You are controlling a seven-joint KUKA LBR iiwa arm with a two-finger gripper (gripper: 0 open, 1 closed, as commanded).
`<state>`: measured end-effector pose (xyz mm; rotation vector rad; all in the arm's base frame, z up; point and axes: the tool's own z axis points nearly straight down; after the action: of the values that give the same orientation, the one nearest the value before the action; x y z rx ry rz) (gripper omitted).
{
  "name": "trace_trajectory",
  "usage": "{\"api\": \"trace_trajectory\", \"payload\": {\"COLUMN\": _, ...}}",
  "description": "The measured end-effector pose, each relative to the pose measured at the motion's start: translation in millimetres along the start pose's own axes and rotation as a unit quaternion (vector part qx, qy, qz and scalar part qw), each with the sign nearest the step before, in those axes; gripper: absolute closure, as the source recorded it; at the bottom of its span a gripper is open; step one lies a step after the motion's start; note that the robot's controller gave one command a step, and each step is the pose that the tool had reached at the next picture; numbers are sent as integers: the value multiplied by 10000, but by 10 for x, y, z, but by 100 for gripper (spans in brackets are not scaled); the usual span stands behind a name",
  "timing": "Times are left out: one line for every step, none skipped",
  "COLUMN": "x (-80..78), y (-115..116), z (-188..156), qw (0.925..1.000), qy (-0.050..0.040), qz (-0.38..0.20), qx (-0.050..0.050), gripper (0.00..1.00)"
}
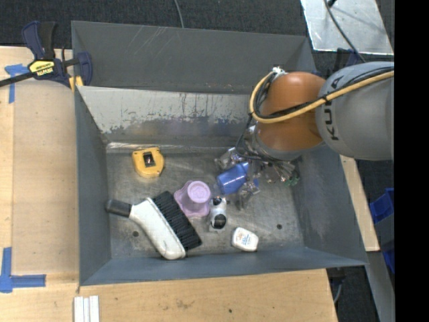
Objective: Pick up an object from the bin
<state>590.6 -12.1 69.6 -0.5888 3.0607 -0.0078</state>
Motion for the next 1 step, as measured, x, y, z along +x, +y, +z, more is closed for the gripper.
{"api": "trace_trajectory", "payload": {"x": 6, "y": 1, "z": -34, "qw": 10000, "qy": 17, "qz": -24, "qx": -8, "gripper": 100}}
